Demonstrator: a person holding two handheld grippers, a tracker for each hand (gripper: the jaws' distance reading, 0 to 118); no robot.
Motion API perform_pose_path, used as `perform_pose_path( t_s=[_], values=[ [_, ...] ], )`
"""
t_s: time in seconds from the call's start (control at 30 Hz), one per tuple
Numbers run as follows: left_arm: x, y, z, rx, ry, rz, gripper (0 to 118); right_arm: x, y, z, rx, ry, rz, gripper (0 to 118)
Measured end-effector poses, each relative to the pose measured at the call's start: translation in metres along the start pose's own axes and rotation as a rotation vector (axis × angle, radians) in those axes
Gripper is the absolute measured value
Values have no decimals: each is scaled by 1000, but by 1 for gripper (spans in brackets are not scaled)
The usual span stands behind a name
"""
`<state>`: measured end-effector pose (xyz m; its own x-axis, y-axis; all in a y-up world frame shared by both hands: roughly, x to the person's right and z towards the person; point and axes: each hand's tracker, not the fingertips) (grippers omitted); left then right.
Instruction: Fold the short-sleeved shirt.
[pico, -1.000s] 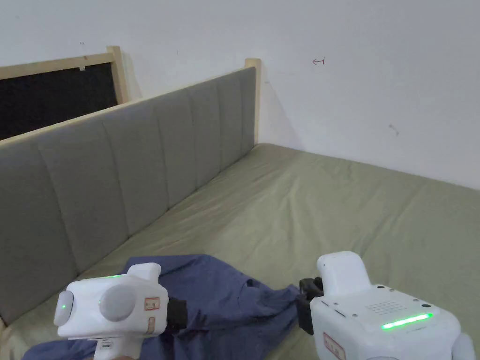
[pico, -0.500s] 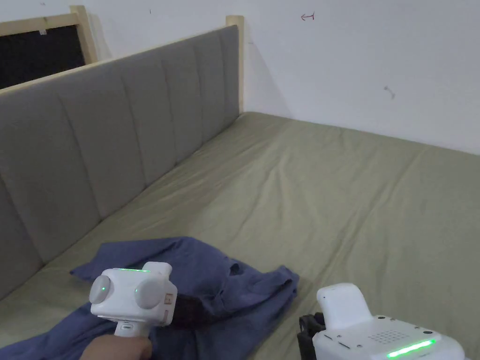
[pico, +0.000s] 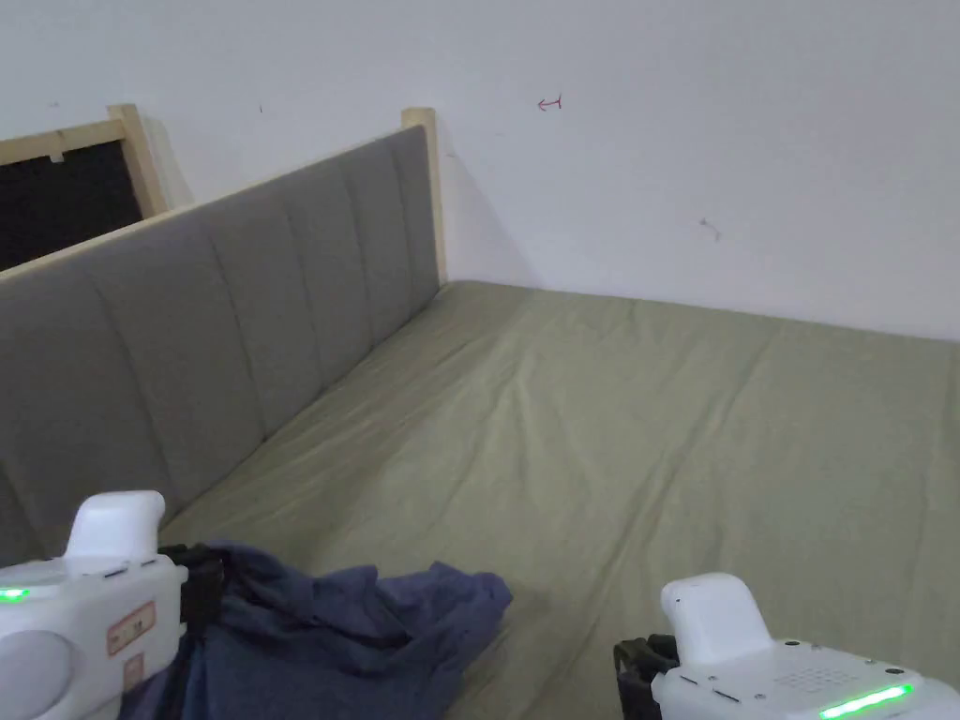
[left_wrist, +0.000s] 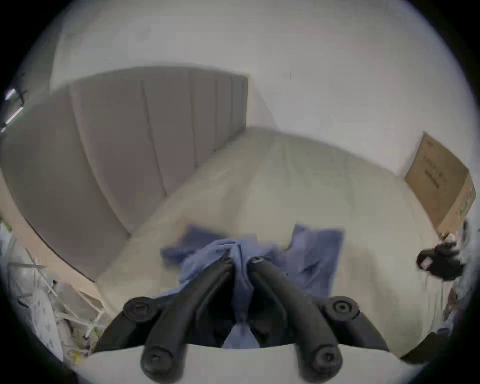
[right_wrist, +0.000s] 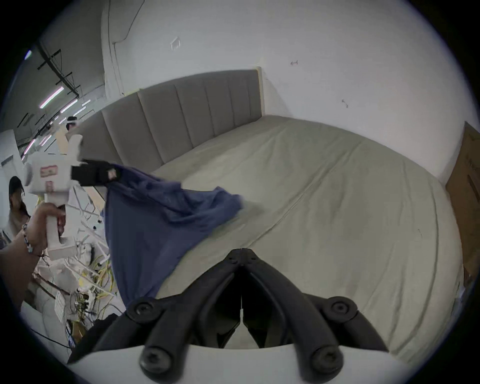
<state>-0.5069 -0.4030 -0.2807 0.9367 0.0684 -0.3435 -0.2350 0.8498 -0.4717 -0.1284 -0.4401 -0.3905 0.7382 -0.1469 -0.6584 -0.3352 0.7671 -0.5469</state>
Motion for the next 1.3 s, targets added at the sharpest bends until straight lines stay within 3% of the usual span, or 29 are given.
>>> perform_pose_path(
  t_s=[0.13,0.27,0.4,0.53,0.7,0.8,0.93,1.0,1.03,1.07,1.1,1.23,1.3],
  values=[
    [50,68,59,171,-91,-168,3,11,9,53,94,-35,-40,0],
    [123,126,106,306,-292,-219,3,28,11,112,174,-77,-74,0],
    [219,155,149,419,-514,-258,3,59,6,175,254,-165,-106,0],
    [310,166,166,403,-745,-319,3,99,-5,235,324,-311,-138,0],
    [409,142,143,256,-926,-358,3,147,-31,295,366,-464,-207,0],
    [472,101,98,63,-988,-402,3,175,-56,307,335,-541,-249,0],
    [544,11,3,-416,-889,-468,3,211,-100,304,238,-587,-362,0],
    [564,-37,-37,-657,-893,-469,16,222,-119,297,187,-576,-414,0],
    [567,-57,-50,-736,-869,-455,37,227,-126,292,162,-565,-434,0],
    [568,-70,-58,-785,-856,-446,77,230,-132,289,145,-557,-444,0],
    [569,-82,-65,-797,-849,-433,94,232,-137,286,135,-554,-448,0],
    [554,-73,-54,-722,-874,-420,94,237,-145,281,130,-545,-482,0],
    [539,-48,-33,-533,-859,-468,94,236,-142,282,136,-541,-488,0]
  ],
)
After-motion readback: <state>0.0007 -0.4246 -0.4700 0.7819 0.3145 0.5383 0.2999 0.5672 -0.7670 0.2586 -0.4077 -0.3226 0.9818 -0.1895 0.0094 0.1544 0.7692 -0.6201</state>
